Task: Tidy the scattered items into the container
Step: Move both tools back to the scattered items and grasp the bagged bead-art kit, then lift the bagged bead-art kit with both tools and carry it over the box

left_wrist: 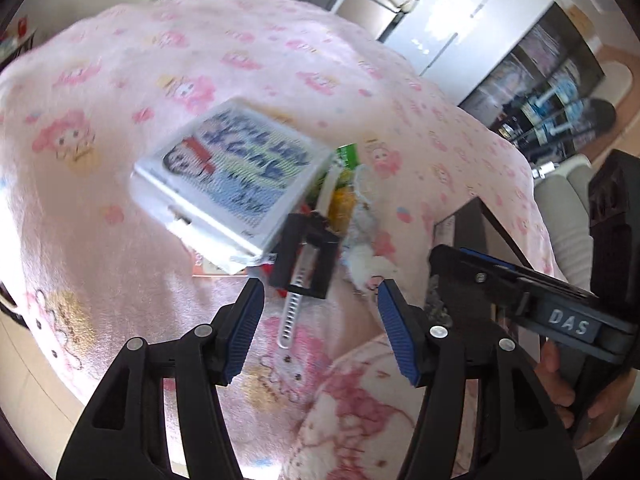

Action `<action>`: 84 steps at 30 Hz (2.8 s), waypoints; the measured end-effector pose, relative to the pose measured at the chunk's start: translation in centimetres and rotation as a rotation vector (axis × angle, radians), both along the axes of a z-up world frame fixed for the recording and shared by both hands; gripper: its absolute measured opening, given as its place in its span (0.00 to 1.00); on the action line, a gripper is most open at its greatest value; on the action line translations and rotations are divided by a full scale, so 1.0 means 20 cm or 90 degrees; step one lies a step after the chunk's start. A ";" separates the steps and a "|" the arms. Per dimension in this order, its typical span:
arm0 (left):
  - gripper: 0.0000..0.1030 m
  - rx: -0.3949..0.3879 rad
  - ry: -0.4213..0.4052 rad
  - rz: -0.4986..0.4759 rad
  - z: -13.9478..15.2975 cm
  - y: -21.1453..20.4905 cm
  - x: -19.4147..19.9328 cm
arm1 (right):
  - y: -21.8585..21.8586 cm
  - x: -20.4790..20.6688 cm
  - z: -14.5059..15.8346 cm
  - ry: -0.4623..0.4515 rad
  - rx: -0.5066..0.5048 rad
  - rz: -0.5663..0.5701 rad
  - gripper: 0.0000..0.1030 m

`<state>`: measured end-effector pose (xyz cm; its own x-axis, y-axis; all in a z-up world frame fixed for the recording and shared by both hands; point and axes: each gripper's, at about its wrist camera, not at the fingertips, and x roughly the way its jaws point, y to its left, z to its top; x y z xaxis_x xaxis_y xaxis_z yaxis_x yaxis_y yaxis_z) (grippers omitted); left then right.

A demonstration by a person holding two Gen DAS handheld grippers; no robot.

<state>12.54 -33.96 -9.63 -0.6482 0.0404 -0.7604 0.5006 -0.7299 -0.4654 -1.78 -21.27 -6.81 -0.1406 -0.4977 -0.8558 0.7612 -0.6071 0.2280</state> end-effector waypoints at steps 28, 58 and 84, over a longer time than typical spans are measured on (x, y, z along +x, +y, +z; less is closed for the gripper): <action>0.59 0.258 0.029 0.202 -0.57 -0.56 -0.18 | -0.64 -0.56 -0.53 -0.285 0.031 0.045 0.43; 0.46 0.244 0.150 -0.217 0.12 0.41 -0.49 | 0.66 -0.25 0.22 -0.054 -0.163 -0.110 0.29; 0.49 0.120 -0.124 -0.449 0.08 1.41 -1.13 | 1.83 -0.46 -0.23 -0.192 -0.261 -0.427 0.33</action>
